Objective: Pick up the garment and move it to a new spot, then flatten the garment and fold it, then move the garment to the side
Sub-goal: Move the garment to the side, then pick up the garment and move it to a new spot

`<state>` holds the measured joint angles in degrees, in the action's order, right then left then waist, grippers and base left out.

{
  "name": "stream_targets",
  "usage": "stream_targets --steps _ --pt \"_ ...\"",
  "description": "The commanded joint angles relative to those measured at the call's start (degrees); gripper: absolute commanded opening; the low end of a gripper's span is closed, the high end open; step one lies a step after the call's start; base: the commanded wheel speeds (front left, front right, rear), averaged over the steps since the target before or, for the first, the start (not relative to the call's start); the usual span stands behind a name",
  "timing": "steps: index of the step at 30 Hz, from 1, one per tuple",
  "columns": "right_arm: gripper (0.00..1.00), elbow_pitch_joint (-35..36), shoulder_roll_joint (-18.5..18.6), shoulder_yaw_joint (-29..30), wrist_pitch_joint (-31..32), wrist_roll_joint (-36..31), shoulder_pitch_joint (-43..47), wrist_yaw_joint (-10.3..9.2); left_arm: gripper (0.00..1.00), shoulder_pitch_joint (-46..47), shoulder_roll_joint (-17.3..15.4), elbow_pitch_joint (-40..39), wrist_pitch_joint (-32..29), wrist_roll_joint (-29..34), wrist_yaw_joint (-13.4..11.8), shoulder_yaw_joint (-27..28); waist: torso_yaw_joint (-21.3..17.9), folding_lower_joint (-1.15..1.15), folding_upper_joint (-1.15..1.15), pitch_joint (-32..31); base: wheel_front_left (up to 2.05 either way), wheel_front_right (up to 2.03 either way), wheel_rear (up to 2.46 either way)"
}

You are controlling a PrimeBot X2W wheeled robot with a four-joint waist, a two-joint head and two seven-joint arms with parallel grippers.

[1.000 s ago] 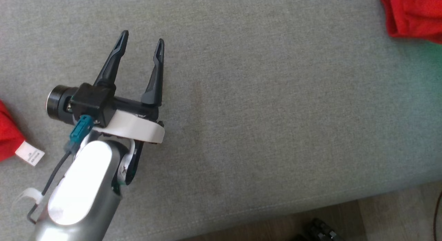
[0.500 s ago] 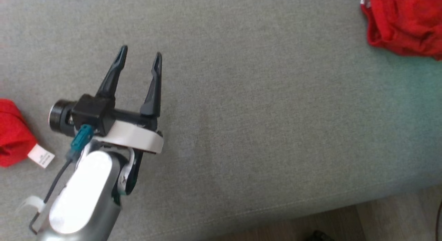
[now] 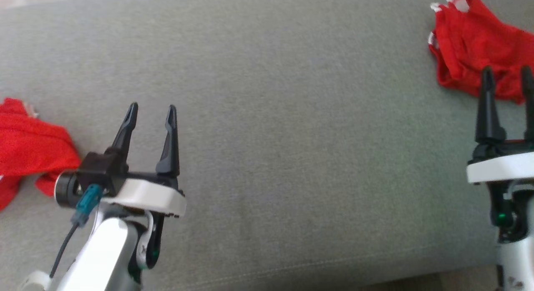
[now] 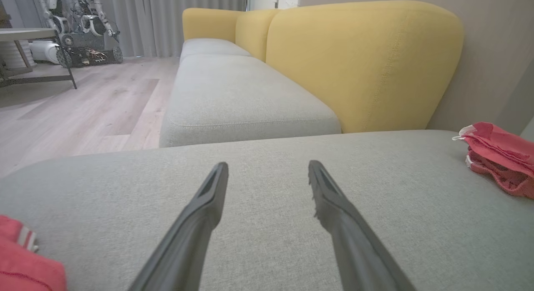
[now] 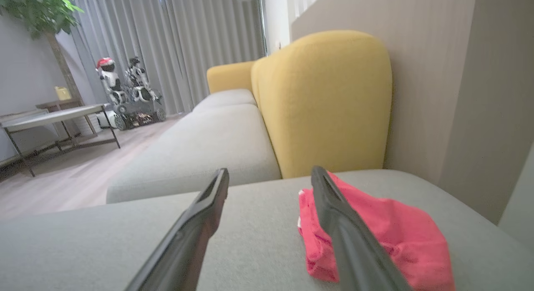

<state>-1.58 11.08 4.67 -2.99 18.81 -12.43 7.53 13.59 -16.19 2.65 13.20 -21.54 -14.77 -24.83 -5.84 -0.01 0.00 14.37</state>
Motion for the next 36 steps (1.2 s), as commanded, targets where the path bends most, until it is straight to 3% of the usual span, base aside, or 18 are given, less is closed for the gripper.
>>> stream_targets --steps 1,7,14,24,36 --pt "1.0 3.7 -0.4 -0.8 0.3 -1.4 -0.4 -0.04 1.0 0.6 -1.7 -2.2 0.4 -0.3 -0.6 2.8 1.7 0.01 0.0 -1.8 0.0 0.0 0.0" --pt "1.0 8.3 -4.5 -3.5 1.3 -6.2 2.8 -0.04 1.0 -2.1 -2.7 -3.1 0.5 -1.0 -1.3 3.7 4.6 0.01 0.0 -4.9 0.0 0.0 0.0" --pt "1.0 7.9 -6.5 -5.3 1.9 -8.4 8.5 -0.04 1.0 -6.2 -4.0 -3.0 0.3 -2.0 -1.1 3.6 6.2 0.01 0.0 -9.4 0.0 0.0 0.0" --pt "1.0 6.5 -7.7 -4.9 2.9 -9.4 15.0 -0.04 1.0 -11.0 -4.7 -3.6 -0.8 -2.8 -1.2 2.2 6.5 0.01 0.0 -14.2 0.0 0.0 0.0" --pt "1.0 7.0 -8.1 -4.4 4.0 -10.2 16.5 -0.04 1.0 -11.2 -5.0 -3.4 -1.2 -3.4 -0.7 1.6 6.7 0.01 0.0 -14.9 0.0 0.0 0.0"
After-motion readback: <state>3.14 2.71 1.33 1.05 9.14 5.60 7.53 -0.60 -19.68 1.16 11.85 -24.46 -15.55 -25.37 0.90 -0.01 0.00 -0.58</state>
